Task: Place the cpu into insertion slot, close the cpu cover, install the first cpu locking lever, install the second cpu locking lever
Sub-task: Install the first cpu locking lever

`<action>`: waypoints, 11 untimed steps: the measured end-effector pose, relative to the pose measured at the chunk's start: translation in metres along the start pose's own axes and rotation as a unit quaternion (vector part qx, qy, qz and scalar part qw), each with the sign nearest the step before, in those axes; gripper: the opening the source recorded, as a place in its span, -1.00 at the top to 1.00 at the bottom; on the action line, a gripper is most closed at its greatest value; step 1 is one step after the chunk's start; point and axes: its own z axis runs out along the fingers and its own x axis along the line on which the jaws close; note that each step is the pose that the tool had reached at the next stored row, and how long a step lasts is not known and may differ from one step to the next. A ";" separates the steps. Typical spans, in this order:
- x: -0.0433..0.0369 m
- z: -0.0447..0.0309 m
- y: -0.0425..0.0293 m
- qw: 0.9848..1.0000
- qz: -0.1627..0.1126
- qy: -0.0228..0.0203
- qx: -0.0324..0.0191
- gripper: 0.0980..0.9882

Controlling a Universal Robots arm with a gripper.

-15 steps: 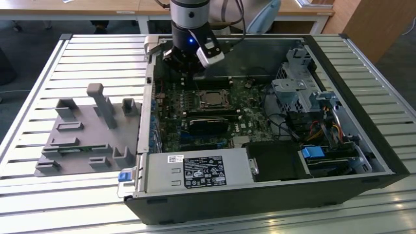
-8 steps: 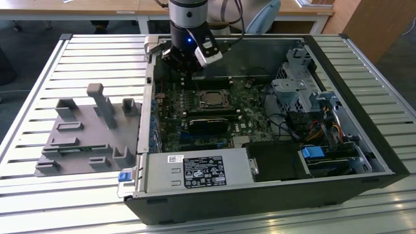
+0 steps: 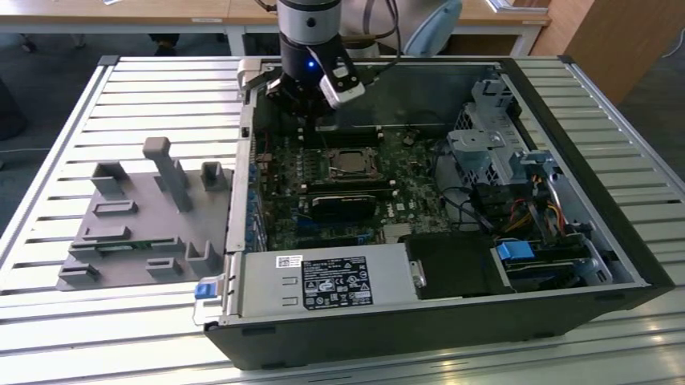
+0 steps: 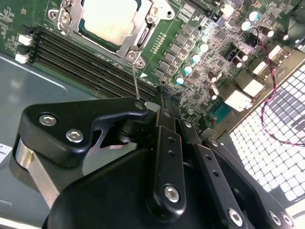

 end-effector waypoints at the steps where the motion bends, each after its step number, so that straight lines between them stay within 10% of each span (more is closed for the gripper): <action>1: 0.0000 0.0002 0.0007 1.000 0.000 0.000 0.000 0.96; 11: -0.0079 0.0019 0.0040 1.000 0.000 0.000 0.000 0.96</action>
